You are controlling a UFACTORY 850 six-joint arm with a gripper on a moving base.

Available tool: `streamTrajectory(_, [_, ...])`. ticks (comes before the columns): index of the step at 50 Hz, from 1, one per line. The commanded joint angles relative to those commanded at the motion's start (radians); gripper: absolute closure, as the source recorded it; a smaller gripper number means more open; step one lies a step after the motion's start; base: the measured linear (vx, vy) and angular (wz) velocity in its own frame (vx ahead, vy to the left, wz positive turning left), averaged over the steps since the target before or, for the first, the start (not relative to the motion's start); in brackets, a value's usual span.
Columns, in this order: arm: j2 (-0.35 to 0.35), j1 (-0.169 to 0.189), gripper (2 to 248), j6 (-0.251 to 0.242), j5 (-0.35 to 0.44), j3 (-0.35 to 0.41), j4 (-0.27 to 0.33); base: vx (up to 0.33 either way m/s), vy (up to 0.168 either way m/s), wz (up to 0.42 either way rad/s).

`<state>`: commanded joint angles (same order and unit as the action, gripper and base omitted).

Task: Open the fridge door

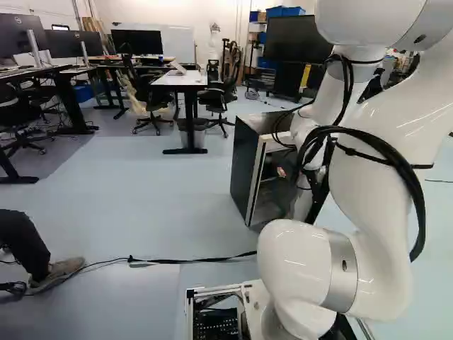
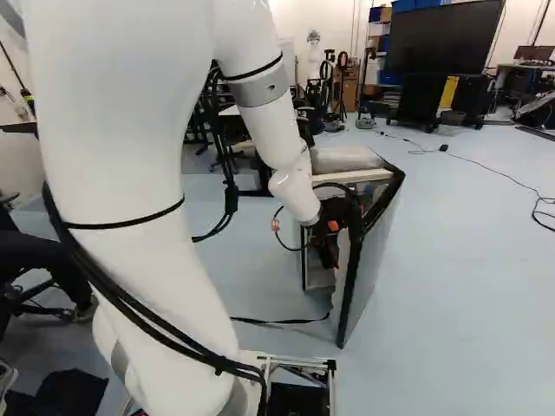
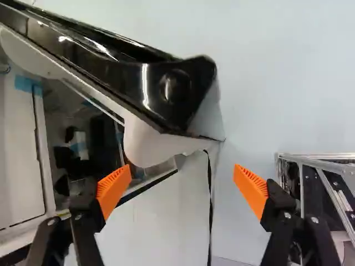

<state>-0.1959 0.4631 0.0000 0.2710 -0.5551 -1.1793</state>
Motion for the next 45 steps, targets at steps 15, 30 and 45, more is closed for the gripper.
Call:
streamTrajectory(15, [0.010, 0.037, 3, 0.000, 0.019, 0.013, -0.004, 0.000, 0.000, 0.000])
streamTrajectory(30, [0.011, 0.039, 3, 0.000, 0.132, 0.013, -0.009, 0.000, 0.000, 0.000])
streamTrajectory(45, [0.011, 0.039, 3, 0.000, 0.275, 0.013, -0.038, 0.000, 0.000, 0.000])
